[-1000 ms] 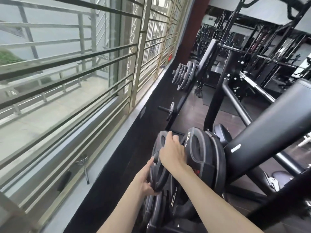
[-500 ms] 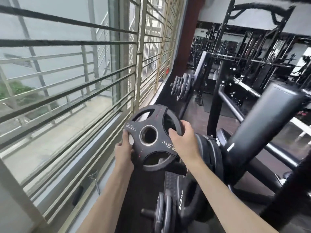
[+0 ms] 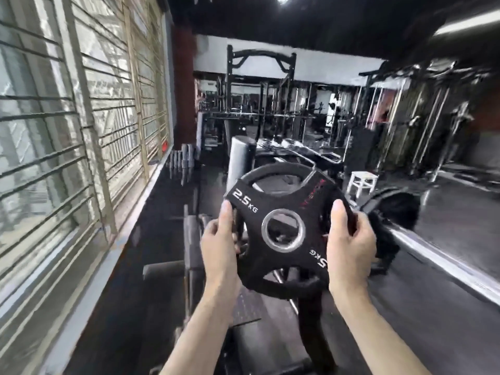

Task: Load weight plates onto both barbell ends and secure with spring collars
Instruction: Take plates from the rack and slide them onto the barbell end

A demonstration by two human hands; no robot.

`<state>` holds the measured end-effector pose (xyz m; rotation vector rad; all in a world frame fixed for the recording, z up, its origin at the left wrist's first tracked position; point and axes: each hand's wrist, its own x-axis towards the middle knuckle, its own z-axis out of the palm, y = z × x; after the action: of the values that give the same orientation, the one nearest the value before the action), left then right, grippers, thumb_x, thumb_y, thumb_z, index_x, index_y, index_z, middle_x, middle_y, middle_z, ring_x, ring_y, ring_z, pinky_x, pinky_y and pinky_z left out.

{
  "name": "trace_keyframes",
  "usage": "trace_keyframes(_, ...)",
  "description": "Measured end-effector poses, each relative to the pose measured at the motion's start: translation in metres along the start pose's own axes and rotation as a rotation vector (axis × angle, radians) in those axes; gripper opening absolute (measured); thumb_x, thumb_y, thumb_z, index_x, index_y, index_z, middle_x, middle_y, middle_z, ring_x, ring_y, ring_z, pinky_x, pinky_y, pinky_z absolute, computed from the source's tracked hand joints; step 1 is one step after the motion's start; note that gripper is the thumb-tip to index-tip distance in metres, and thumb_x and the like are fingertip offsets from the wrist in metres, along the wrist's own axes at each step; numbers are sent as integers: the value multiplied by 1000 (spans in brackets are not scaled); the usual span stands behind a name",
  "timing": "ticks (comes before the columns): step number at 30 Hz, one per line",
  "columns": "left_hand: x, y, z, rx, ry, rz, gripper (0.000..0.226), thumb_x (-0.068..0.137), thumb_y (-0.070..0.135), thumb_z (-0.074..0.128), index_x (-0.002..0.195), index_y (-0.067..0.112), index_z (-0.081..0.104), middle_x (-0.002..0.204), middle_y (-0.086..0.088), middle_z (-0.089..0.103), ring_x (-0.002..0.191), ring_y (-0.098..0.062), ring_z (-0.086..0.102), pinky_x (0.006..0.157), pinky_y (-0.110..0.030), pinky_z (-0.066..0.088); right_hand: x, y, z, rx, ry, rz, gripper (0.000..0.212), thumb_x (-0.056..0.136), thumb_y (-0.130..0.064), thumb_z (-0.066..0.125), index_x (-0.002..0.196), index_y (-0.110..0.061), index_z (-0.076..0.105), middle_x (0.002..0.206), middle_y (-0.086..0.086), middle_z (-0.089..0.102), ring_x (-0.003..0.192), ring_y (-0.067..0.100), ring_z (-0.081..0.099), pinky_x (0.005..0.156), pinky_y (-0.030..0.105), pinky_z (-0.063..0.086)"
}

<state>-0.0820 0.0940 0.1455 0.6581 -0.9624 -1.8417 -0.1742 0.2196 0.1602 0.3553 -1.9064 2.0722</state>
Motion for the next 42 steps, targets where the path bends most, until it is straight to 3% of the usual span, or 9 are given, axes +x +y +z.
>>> trace_keyframes(13,-236,-128,172,53,-321,-250,39,81,60,69,82,21,65,65,3,51,52,-11,45,55,-25,42,69,0,-332,-220,330,20,35,94,-55,50,86,-24,62,80,-5,70,78,18,65,64,33,43)
trace_keyframes(17,-275,-147,204,113,-386,-276,39,89,53,65,63,27,52,54,10,45,42,-5,38,44,-20,33,81,16,-383,-217,396,73,36,92,-56,49,85,-23,62,82,-1,71,81,23,66,72,39,50)
trace_keyframes(27,-307,-170,236,337,-376,-443,42,98,55,53,79,18,58,40,10,50,31,-1,49,47,-20,42,112,75,-427,-208,229,282,47,95,-66,46,87,-21,56,86,-1,66,85,20,63,77,39,48)
trace_keyframes(30,-314,-167,242,373,-387,-545,52,96,63,50,105,15,67,67,1,69,57,-11,65,52,-23,53,121,97,-424,-197,191,365,49,94,-70,43,89,-23,56,89,-2,65,94,27,64,89,45,53)
trace_keyframes(32,-317,-167,247,394,-380,-597,61,95,69,46,121,17,63,100,-4,70,80,-19,63,82,-39,61,128,106,-425,-189,181,394,53,95,-70,40,95,-20,55,90,-4,62,98,29,62,90,45,51)
trace_keyframes(33,-316,-173,248,409,-378,-651,68,92,74,46,127,18,61,119,-4,67,100,-26,63,108,-57,45,130,110,-426,-186,166,414,55,95,-72,38,98,-19,55,91,-5,61,99,29,61,91,45,51)
trace_keyframes(35,-321,-176,248,412,-380,-700,78,89,78,47,140,20,54,122,-3,62,135,-36,46,115,-71,10,133,113,-430,-184,124,440,59,92,-76,37,103,-20,53,100,0,63,100,28,60,91,45,51)
trace_keyframes(39,-330,-180,245,385,-389,-658,68,92,68,52,141,21,49,99,-2,60,91,-21,57,99,-56,38,147,114,-428,-209,3,564,84,89,-81,31,130,-9,41,124,12,57,108,29,55,89,42,44)
trace_keyframes(42,-338,-181,248,406,-394,-603,59,99,56,51,140,13,51,80,4,54,76,-10,52,105,-55,37,158,113,-422,-190,-55,707,112,69,-96,24,138,-9,33,123,13,56,109,31,57,101,48,47)
